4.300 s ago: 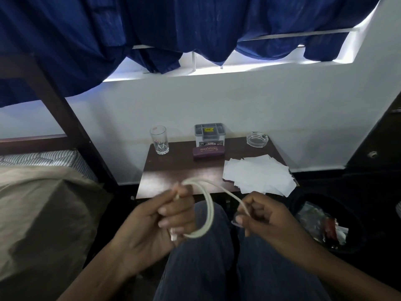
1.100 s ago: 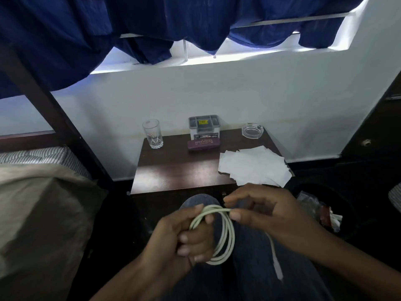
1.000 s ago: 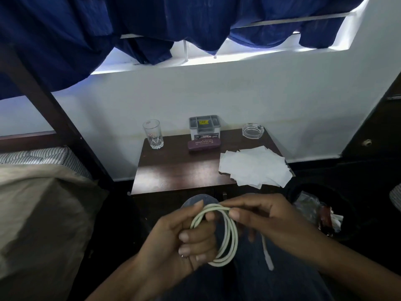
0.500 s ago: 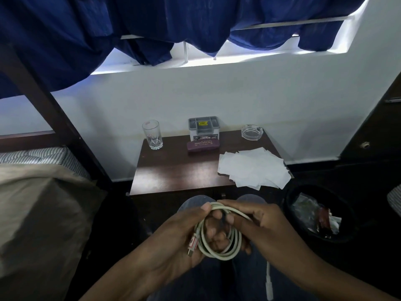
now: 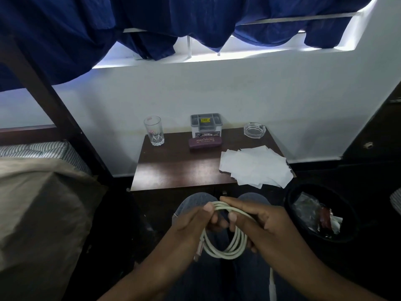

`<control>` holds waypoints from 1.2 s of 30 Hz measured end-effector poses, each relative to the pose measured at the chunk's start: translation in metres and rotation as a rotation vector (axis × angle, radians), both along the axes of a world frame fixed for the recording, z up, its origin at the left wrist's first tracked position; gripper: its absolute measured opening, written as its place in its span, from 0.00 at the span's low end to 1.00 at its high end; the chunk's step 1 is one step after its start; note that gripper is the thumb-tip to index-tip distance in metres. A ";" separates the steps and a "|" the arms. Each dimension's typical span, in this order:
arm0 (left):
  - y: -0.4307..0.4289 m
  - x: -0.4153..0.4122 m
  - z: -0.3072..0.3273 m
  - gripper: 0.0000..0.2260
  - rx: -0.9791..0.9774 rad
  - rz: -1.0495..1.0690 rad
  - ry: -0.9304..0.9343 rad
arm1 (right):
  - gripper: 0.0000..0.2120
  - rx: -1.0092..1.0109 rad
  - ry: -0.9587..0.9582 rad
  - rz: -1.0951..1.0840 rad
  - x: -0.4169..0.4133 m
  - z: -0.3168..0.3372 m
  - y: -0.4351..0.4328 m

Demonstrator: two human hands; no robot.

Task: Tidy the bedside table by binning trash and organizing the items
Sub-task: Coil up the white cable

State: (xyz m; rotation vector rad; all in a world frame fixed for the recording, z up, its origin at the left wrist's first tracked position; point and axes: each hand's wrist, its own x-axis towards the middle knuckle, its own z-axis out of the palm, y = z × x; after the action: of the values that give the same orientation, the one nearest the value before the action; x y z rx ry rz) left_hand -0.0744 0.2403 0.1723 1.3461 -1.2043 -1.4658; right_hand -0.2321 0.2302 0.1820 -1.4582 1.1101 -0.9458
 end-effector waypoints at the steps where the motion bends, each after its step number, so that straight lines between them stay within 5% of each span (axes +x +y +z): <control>1: 0.001 -0.002 0.001 0.17 -0.029 -0.008 -0.009 | 0.15 0.024 -0.031 -0.014 0.000 0.000 0.000; 11: -0.001 -0.008 -0.003 0.16 -0.012 0.145 -0.009 | 0.14 0.300 -0.229 0.011 -0.001 -0.004 -0.008; 15: -0.017 0.017 -0.008 0.16 -0.103 0.230 -0.149 | 0.08 0.311 0.062 0.148 -0.018 -0.007 -0.025; 18: -0.024 0.030 -0.012 0.17 -0.146 0.263 -0.268 | 0.05 0.134 0.374 0.263 -0.027 -0.009 -0.032; 20: -0.024 0.031 -0.014 0.17 -0.157 0.249 -0.328 | 0.04 0.014 0.407 0.231 -0.028 -0.008 -0.034; 24: -0.020 0.024 -0.018 0.17 -0.219 0.199 -0.427 | 0.07 0.161 -0.092 0.066 -0.028 0.003 -0.033; 28: -0.012 0.008 -0.021 0.13 -0.200 0.152 -0.378 | 0.08 0.203 -0.242 0.087 -0.023 0.008 -0.025; 32: -0.006 -0.002 -0.021 0.17 -0.102 0.109 -0.283 | 0.04 0.092 -0.080 0.132 -0.018 -0.003 -0.020; 36: -0.006 -0.004 -0.018 0.17 -0.026 0.087 -0.166 | 0.13 -0.382 0.417 0.185 -0.018 -0.021 -0.016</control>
State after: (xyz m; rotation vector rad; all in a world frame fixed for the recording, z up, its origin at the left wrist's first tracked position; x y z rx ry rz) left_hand -0.0785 0.2341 0.1540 1.5077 -1.2483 -1.2942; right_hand -0.2500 0.2139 0.1608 -2.1038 1.0990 -0.7665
